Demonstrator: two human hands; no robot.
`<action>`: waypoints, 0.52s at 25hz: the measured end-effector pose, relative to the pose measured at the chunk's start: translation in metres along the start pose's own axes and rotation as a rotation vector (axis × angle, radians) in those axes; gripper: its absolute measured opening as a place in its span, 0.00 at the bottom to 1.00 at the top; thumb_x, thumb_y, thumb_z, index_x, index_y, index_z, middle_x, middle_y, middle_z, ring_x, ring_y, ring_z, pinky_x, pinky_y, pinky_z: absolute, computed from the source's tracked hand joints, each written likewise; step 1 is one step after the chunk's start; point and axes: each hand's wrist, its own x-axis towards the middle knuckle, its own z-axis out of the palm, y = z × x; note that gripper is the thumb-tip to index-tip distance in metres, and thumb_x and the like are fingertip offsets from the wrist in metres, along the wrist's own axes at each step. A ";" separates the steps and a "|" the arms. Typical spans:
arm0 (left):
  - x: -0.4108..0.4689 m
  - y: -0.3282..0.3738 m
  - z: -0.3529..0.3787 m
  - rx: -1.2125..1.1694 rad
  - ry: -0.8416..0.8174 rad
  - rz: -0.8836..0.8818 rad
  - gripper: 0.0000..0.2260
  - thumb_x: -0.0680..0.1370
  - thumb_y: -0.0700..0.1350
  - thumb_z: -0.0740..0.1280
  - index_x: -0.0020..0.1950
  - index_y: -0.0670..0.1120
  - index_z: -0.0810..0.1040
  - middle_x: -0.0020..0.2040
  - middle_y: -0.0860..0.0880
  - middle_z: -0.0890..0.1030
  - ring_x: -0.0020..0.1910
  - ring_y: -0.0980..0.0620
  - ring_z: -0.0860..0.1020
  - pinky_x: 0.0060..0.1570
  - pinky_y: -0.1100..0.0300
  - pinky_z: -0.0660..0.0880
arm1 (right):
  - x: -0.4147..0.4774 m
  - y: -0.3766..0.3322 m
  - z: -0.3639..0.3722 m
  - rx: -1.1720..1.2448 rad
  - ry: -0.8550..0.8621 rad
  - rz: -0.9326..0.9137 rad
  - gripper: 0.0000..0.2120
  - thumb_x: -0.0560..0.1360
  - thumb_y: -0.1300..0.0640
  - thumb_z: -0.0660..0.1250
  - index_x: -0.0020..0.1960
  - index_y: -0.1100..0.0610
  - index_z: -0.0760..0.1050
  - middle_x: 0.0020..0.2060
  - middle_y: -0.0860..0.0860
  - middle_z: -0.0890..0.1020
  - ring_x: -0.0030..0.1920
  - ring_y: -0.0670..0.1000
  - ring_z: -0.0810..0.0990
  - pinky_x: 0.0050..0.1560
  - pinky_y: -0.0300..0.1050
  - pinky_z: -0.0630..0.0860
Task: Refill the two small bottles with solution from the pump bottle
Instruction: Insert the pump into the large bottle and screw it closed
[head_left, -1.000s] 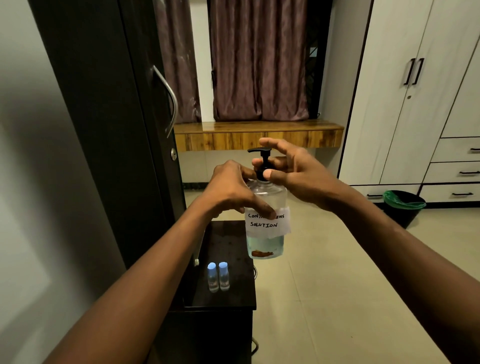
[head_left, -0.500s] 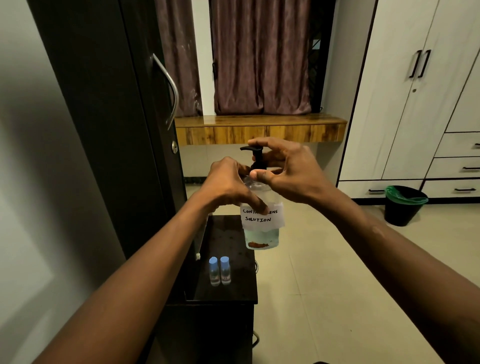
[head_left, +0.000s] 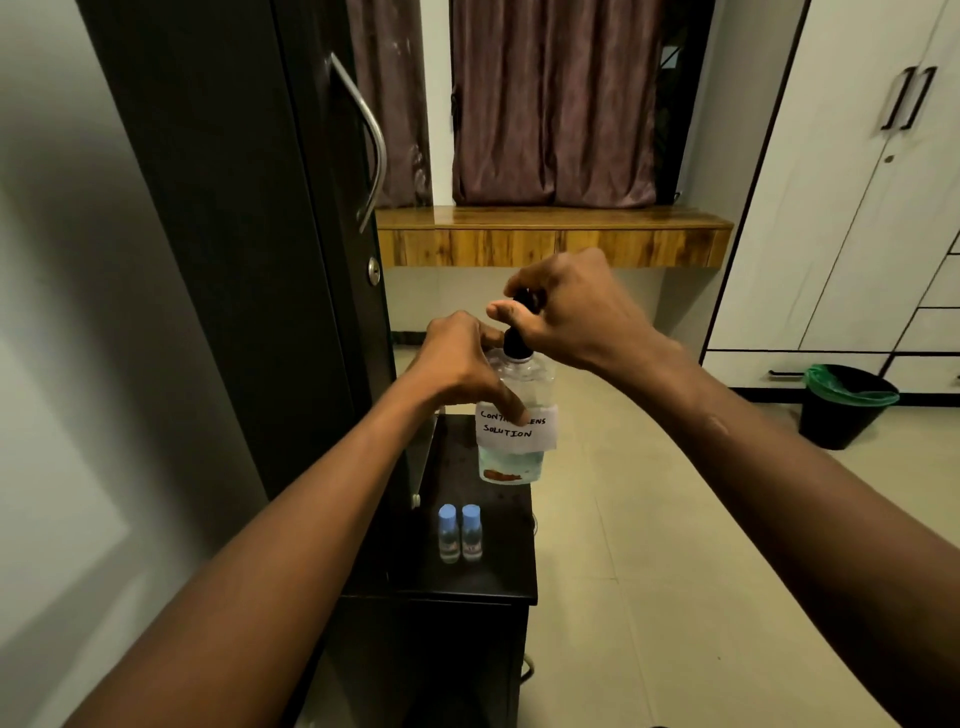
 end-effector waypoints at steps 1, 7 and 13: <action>0.002 -0.004 0.001 0.005 0.005 -0.011 0.29 0.55 0.50 0.87 0.53 0.48 0.85 0.52 0.51 0.86 0.52 0.52 0.83 0.42 0.66 0.76 | 0.001 0.001 0.006 -0.040 0.008 0.012 0.17 0.77 0.45 0.72 0.50 0.59 0.86 0.39 0.53 0.87 0.34 0.45 0.81 0.34 0.28 0.71; 0.011 -0.030 0.012 0.025 0.016 -0.180 0.35 0.55 0.46 0.88 0.59 0.45 0.80 0.58 0.47 0.83 0.58 0.47 0.81 0.49 0.57 0.80 | 0.007 0.003 0.043 -0.215 -0.055 0.014 0.25 0.76 0.34 0.67 0.49 0.56 0.85 0.36 0.51 0.83 0.35 0.50 0.79 0.35 0.43 0.78; 0.015 -0.045 0.037 0.019 0.026 -0.416 0.41 0.58 0.46 0.87 0.67 0.45 0.73 0.64 0.46 0.78 0.64 0.44 0.78 0.62 0.53 0.77 | 0.001 -0.013 0.063 -0.373 -0.118 0.080 0.24 0.75 0.30 0.64 0.40 0.52 0.74 0.27 0.48 0.64 0.32 0.51 0.71 0.33 0.43 0.65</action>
